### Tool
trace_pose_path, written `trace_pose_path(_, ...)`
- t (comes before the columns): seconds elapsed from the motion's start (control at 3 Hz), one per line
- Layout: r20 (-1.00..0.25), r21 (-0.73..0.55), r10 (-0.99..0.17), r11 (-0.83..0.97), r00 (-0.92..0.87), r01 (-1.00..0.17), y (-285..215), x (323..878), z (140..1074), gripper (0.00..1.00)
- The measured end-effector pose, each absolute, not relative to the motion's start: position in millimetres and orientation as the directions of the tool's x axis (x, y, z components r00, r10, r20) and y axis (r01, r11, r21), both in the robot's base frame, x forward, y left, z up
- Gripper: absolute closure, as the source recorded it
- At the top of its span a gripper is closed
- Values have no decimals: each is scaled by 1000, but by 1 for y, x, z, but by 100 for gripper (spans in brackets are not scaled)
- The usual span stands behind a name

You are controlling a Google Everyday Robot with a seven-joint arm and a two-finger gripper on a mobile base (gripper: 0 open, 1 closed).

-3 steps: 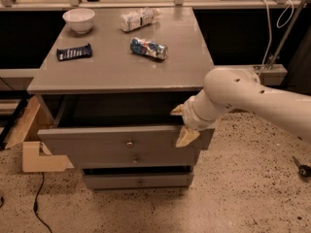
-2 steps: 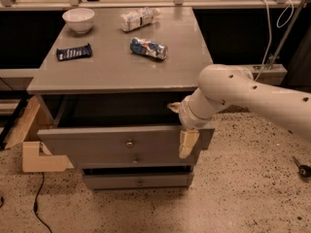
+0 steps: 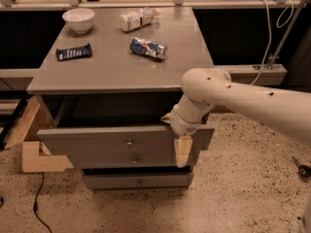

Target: Open top drawer

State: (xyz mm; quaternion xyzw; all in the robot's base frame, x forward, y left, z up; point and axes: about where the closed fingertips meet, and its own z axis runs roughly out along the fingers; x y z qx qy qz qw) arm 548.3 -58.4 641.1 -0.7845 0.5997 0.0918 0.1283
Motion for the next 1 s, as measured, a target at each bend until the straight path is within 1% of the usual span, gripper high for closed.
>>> trace_pose_path(0.33, -254, -51, -929, -263, 268, -963, -58, 542, 637, 19)
trace_pose_path(0.67, -192, -27, -946, -262, 262, -965, -67, 534, 647, 50)
trace_pose_path(1.0, -173, 4, -954, -250, 245, -968, -77, 525, 647, 73)
